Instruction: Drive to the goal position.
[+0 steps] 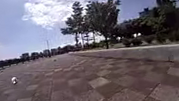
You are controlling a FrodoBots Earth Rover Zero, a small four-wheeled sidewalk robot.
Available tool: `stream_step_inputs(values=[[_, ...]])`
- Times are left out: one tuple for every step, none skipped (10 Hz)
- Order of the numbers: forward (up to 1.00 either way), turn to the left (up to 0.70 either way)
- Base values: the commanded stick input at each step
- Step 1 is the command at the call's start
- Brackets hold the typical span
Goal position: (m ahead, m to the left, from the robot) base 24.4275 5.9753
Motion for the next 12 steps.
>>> stream_step_inputs(values=[[0.45,0.27],[0.45,0.27],[0.45,0.27],[0.45,0.27],[0.45,0.19],[0.45,0.00],[0.45,0.00],[0.45,0.00],[0.45,0.00],[0.45,0.00],[0.45,0.02],[0.45,0.09]])
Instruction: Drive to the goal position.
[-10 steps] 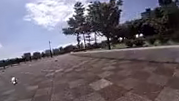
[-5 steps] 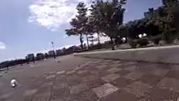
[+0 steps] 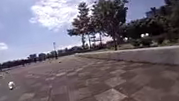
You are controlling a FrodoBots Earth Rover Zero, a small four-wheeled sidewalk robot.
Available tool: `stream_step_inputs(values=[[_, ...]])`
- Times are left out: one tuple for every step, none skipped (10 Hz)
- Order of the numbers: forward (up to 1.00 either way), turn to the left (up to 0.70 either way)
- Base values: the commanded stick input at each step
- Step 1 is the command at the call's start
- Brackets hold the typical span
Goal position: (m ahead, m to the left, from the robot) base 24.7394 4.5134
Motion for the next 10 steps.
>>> stream_step_inputs(values=[[0.45,0.27],[0.45,0.27],[0.45,0.24],[0.45,0.00],[0.45,0.00],[0.45,0.00],[0.45,0.00],[0.45,0.00],[0.45,0.00],[0.45,0.00]])
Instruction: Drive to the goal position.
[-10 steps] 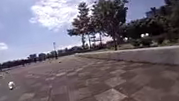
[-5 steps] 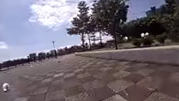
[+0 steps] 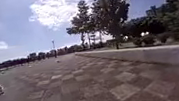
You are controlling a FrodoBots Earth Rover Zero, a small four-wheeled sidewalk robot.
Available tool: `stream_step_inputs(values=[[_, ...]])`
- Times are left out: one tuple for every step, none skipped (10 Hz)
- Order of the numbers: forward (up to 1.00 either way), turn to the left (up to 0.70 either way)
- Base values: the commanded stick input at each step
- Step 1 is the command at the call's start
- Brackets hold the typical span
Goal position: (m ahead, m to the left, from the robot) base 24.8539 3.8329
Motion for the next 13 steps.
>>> stream_step_inputs(values=[[0.45,0.00],[0.45,0.00],[0.45,0.00],[0.45,0.00],[0.45,0.00],[0.45,0.00],[0.45,0.25],[0.45,0.27],[0.45,0.27],[0.45,0.27],[0.45,0.07],[0.45,0.00],[0.45,0.00]])
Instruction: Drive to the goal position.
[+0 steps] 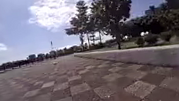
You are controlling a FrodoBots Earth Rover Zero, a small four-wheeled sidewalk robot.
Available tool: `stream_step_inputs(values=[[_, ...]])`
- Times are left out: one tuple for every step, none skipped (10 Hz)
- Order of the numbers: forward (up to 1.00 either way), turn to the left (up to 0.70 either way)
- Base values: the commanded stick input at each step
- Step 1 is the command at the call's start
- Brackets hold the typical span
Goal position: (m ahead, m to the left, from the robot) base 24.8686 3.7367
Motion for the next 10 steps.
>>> stream_step_inputs(values=[[0.45,0.02],[0.45,0.14],[0.45,0.27],[0.45,0.27],[0.45,0.27],[0.45,0.27],[0.45,0.27],[0.45,0.27],[0.45,0.27],[0.45,0.27]])
